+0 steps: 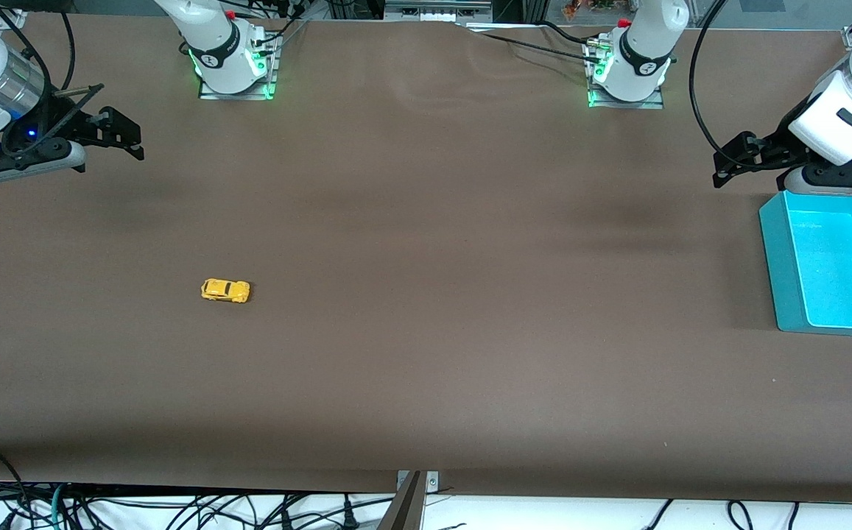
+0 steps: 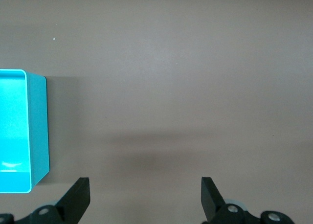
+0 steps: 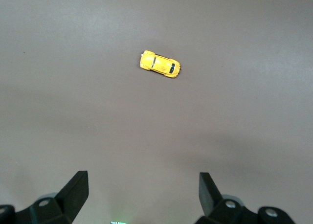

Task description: Wind and store yellow beetle car

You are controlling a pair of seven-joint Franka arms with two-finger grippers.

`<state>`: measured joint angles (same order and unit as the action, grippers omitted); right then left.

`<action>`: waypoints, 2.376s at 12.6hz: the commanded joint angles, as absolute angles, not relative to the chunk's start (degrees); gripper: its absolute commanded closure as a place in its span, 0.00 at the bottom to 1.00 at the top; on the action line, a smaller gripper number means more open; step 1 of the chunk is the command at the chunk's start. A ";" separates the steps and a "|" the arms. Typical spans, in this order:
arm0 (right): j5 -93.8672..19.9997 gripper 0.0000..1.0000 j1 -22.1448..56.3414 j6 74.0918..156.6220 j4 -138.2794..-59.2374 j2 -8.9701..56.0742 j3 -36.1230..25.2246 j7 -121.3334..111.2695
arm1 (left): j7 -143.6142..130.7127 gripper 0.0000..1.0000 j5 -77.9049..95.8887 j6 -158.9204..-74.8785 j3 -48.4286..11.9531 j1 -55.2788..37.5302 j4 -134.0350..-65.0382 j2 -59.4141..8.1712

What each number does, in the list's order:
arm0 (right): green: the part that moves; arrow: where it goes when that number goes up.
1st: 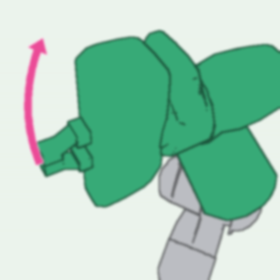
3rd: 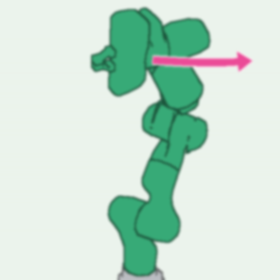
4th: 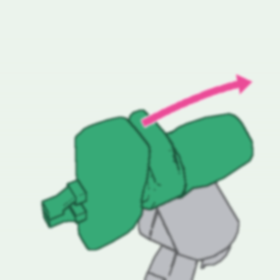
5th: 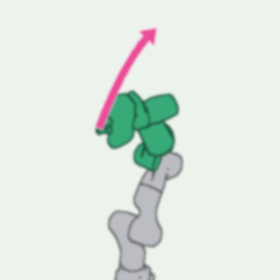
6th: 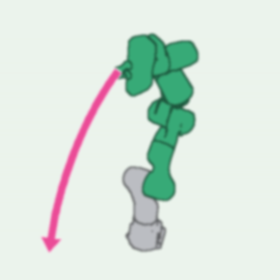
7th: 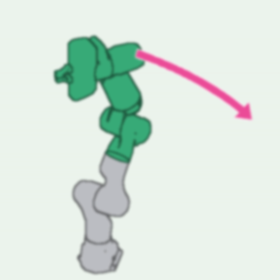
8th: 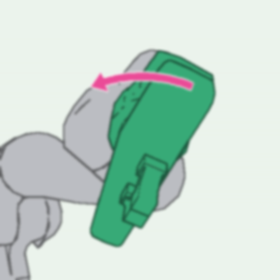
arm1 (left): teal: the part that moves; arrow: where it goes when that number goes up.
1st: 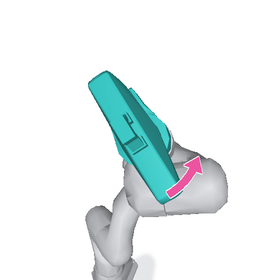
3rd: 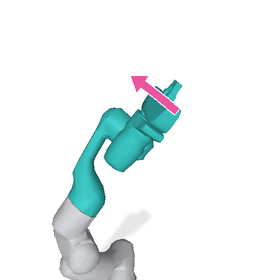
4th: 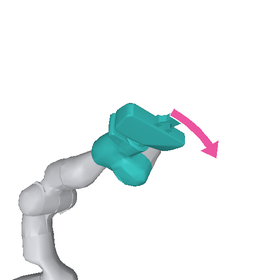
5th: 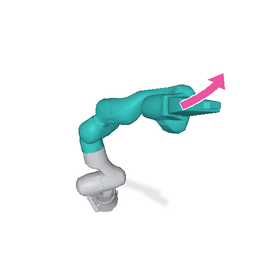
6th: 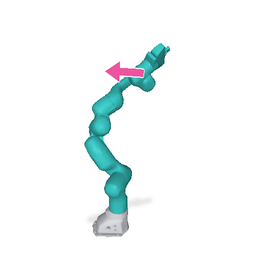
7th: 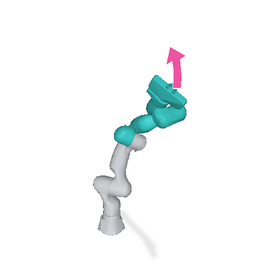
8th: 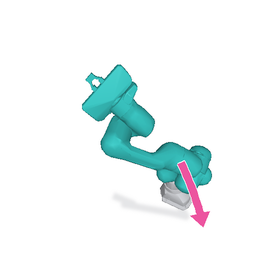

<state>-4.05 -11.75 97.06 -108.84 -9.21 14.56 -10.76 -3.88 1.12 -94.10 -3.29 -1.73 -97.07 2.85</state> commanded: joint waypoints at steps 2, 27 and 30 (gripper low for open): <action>-4.40 0.00 -11.95 98.42 -111.78 -8.88 14.50 -14.65 | -4.22 0.00 0.35 -93.52 -3.60 -1.58 -95.45 2.11; 6.15 0.10 -10.73 151.26 -117.96 28.38 15.12 -82.35 | -3.95 0.00 0.26 -92.72 -3.78 -1.14 -88.68 -2.99; 6.06 0.20 -10.02 151.35 -117.25 29.26 15.12 -81.48 | -3.87 0.00 0.26 -92.64 -3.78 -1.14 -88.68 -3.08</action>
<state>5.43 -10.22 150.88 -118.43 28.06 14.98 -81.78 -3.88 1.12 -94.02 -3.41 -1.22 -90.42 -2.48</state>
